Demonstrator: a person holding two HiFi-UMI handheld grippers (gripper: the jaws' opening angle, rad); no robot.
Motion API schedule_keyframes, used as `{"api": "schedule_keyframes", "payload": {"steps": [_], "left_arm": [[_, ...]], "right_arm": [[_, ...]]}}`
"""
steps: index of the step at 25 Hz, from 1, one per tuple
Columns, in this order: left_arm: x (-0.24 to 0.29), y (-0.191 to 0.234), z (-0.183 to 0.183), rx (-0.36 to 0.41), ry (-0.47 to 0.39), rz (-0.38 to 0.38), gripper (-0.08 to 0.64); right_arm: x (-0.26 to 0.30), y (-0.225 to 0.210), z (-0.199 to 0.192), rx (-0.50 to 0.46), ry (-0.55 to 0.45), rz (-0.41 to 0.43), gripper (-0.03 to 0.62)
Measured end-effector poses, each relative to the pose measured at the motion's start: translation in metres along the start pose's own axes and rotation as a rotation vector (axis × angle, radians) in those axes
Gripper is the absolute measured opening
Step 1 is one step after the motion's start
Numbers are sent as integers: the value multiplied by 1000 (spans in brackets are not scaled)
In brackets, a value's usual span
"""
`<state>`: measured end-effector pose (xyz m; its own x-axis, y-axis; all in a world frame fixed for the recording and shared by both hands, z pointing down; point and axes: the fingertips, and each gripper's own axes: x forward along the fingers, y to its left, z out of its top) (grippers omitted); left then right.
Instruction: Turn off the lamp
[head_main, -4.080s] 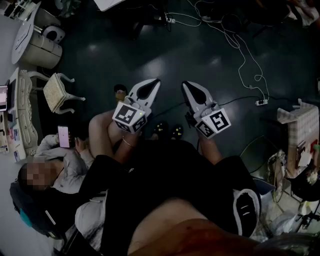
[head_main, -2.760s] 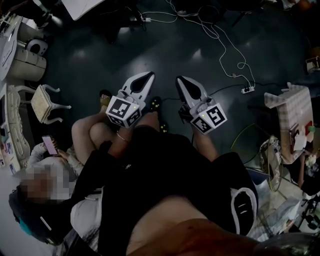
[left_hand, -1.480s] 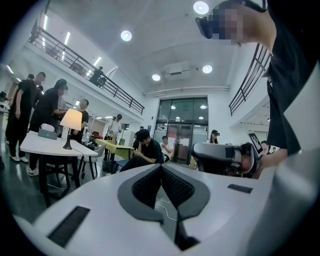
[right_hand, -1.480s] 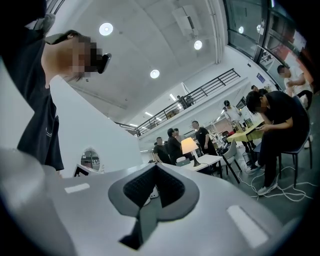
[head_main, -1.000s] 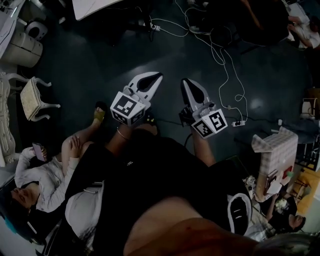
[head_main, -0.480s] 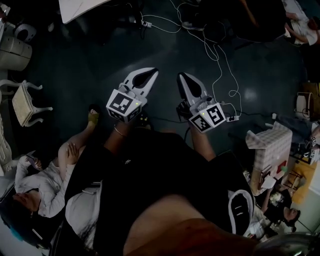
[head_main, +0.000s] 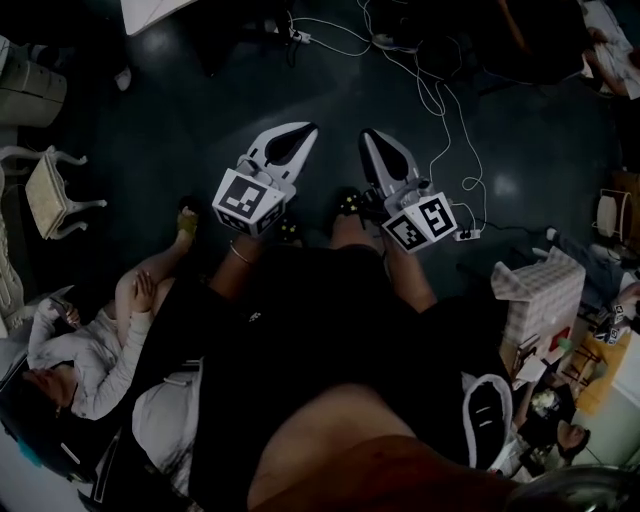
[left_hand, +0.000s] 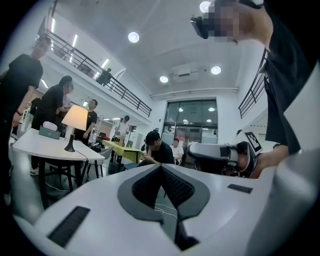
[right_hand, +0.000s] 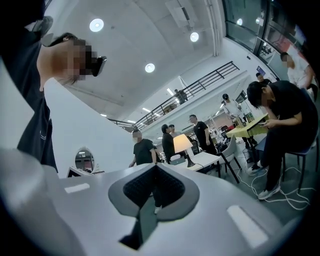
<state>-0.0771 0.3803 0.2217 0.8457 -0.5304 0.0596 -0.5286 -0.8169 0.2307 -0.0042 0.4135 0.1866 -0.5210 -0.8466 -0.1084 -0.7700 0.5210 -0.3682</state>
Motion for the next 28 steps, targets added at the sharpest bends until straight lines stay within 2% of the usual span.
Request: {"api": "schedule_keyframes", "payload": {"steps": [8, 16, 23, 28], "left_arm": [[35, 13, 6, 18, -21, 65, 8], [96, 22, 3, 1, -13, 122, 8], [147, 33, 7, 4, -42, 174, 8], [172, 33, 10, 21, -45, 240, 8]], "right_arm": [[16, -37, 12, 5, 23, 80, 0], [30, -101, 29, 40, 32, 122, 0], [43, -152, 42, 64, 56, 174, 0], [45, -188, 49, 83, 75, 201, 0]]}}
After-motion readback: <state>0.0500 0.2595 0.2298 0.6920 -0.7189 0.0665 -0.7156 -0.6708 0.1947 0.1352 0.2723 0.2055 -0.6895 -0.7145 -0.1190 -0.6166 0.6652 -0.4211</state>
